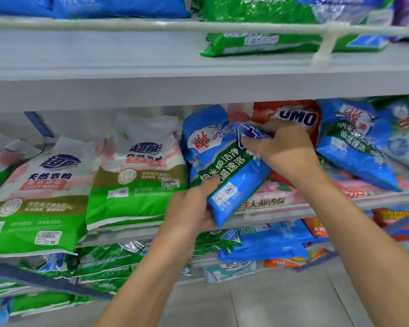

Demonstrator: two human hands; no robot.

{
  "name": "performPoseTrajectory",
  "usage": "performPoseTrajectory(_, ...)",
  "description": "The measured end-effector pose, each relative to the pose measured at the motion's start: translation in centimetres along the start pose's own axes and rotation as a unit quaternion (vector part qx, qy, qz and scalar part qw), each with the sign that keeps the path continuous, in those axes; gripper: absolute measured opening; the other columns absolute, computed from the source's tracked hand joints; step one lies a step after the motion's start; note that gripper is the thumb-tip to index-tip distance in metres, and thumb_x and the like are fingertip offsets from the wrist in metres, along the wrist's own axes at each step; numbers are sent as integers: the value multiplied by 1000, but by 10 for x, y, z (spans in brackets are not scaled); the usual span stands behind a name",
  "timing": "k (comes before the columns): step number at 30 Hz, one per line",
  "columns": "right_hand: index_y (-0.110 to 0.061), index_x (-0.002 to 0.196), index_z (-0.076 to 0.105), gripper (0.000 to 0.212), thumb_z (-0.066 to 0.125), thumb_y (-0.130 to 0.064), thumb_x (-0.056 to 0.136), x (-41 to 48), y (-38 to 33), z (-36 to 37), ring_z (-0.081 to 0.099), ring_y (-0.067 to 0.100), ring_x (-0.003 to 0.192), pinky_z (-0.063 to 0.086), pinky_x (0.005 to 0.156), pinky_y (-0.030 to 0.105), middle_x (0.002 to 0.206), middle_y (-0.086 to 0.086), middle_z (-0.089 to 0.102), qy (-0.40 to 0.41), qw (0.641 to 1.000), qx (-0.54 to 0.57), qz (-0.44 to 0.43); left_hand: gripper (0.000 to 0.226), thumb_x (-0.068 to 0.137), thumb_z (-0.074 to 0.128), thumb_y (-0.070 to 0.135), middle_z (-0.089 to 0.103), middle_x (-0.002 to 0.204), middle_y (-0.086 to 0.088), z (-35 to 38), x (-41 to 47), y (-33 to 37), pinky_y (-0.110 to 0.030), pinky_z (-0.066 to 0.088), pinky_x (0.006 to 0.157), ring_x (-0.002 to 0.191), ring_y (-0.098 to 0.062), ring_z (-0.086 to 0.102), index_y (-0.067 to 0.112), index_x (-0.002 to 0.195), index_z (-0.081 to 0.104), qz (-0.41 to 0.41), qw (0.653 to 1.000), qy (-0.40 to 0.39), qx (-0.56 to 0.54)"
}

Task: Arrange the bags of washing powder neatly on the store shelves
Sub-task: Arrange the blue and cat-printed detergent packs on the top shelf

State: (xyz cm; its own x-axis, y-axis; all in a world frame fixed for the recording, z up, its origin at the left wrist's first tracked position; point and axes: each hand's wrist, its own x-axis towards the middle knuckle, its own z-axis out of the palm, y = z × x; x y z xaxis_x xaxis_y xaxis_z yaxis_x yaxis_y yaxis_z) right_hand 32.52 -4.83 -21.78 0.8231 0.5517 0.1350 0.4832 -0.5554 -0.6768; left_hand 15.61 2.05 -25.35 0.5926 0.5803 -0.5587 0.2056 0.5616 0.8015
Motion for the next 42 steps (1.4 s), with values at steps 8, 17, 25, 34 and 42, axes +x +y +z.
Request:
performPoseTrajectory(8, -14, 93, 80, 23, 86, -15, 70, -103, 15, -52, 76, 15, 75, 59, 74, 36, 85, 3, 80, -214, 901, 299, 231, 38, 70, 77, 11, 78, 105, -14, -17, -36, 0, -42, 65, 71, 86, -28, 77, 10, 107, 76, -37, 988, -146, -25)
performPoseTrajectory(17, -23, 126, 64, 62, 80, -26, 67, -154, -6, -66, 77, 23, 94, 64, 79, 40, 109, 3, 79, -251, 832, 430, 246, 79, 63, 76, -14, 76, 113, -13, -45, -113, 12, -45, 63, 71, 97, -34, 76, 24, 130, 59, 60, 984, -167, 17)
performPoseTrajectory(25, -8, 113, 69, 65, 83, 7, 51, -207, -49, -86, 77, 26, 84, 62, 65, 34, 104, 14, 79, -255, 801, 507, 193, 50, 64, 91, 25, 77, 115, -7, -76, -183, 36, -55, 56, 94, 102, -29, 75, 26, 111, 75, 28, 993, -112, 10)
performPoseTrajectory(34, -9, 112, 72, 44, 78, -23, 71, -201, -151, -110, 75, 34, 101, 59, 92, 49, 109, 14, 78, -189, 810, 539, 136, 40, 80, 71, 39, 77, 111, -13, -93, -237, 114, -55, 56, 93, 99, -35, 75, 17, 114, 76, 141, 988, -25, -53)
performPoseTrajectory(42, -10, 107, 80, 40, 78, -33, 74, -166, -215, -113, 75, 35, 99, 60, 91, 52, 110, 16, 77, -184, 776, 591, 125, 50, 84, 67, 41, 74, 119, -15, -114, -253, 161, -56, 56, 96, 109, -37, 71, 13, 125, 70, 202, 973, 21, -114)
